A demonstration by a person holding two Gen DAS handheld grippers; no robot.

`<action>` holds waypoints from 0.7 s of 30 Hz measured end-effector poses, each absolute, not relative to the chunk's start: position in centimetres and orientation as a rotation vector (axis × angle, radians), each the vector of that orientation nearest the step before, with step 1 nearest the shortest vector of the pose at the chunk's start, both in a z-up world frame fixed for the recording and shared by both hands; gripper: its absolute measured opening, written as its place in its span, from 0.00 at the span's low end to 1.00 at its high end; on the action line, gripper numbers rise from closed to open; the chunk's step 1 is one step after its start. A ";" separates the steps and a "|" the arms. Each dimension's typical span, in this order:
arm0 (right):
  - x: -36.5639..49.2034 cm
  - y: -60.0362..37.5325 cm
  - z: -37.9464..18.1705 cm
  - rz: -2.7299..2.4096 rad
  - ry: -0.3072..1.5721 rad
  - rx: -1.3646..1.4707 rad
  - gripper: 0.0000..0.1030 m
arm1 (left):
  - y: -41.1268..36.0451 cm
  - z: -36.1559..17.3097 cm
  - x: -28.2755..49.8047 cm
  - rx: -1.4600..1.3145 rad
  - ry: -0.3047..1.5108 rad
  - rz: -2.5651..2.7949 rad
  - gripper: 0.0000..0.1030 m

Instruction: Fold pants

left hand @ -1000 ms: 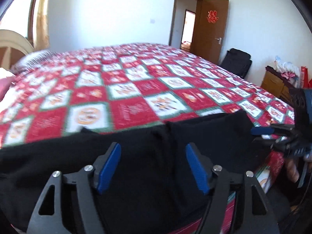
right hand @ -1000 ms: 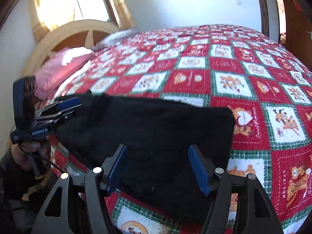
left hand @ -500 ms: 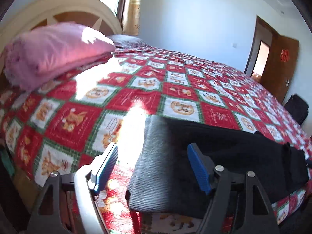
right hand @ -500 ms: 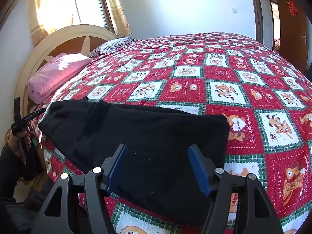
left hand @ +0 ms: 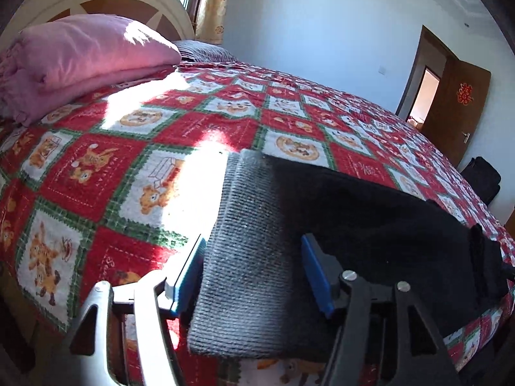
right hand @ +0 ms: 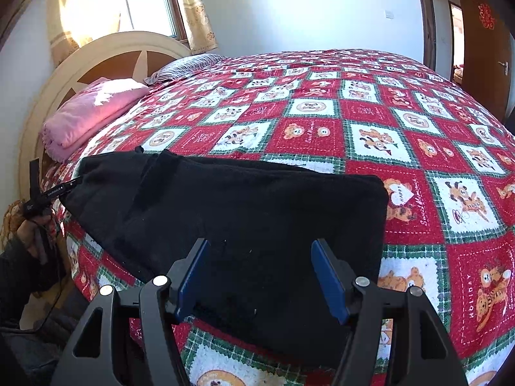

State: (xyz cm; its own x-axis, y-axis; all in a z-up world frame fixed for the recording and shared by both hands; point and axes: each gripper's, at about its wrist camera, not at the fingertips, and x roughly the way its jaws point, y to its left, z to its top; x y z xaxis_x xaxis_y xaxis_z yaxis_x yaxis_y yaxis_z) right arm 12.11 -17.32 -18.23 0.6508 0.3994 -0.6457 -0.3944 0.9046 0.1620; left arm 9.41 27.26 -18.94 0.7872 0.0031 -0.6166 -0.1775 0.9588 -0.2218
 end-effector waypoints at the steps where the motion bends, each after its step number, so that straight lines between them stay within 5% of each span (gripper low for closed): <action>1: 12.1 -17.3 -18.2 0.451 0.731 0.005 0.65 | 27.4 -18.9 9.2 -0.286 0.657 0.084 0.51; 3: 12.0 -17.3 -18.0 0.451 0.727 0.006 0.65 | 27.9 -18.7 9.0 -0.327 0.647 0.042 0.37; 4: 11.9 -17.4 -18.0 0.448 0.723 0.007 0.65 | 28.2 -18.5 8.8 -0.360 0.638 0.003 0.22; 21: 11.8 -19.4 -16.1 0.393 0.679 0.057 0.65 | 19.0 -6.7 5.8 -0.317 0.373 -0.281 0.21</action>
